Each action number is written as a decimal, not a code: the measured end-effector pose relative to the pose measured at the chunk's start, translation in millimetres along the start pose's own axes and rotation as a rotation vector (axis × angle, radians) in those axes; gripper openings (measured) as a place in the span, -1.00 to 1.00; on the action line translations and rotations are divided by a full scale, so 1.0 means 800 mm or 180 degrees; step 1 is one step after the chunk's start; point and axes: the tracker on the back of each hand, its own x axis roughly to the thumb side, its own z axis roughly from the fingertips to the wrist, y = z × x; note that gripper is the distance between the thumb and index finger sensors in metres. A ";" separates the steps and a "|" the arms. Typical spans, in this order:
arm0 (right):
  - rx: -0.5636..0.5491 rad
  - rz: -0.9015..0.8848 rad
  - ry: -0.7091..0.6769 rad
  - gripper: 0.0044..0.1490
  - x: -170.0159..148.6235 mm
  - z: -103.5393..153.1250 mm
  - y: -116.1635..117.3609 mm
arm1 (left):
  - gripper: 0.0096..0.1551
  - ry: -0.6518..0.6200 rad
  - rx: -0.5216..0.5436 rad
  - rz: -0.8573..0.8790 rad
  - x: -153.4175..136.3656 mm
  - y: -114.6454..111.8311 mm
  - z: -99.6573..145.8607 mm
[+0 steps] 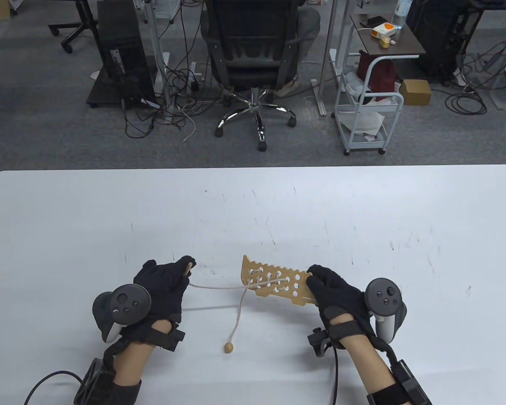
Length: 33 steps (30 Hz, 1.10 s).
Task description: Thread rope through all holes on crocodile lacing toy
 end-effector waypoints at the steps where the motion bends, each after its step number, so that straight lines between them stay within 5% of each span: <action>1: 0.0011 0.0007 -0.0019 -0.39 0.001 0.001 0.001 | -0.37 -0.0032 -0.0030 -0.0007 0.003 -0.001 0.000; 10: 0.0105 0.0048 -0.0201 -0.39 0.014 0.011 0.013 | -0.22 -0.0268 -0.0226 0.0082 0.023 -0.013 0.002; 33: 0.0413 0.0281 -0.0651 -0.40 0.048 0.038 0.045 | -0.53 -0.0889 -0.0797 0.0092 0.085 -0.052 0.019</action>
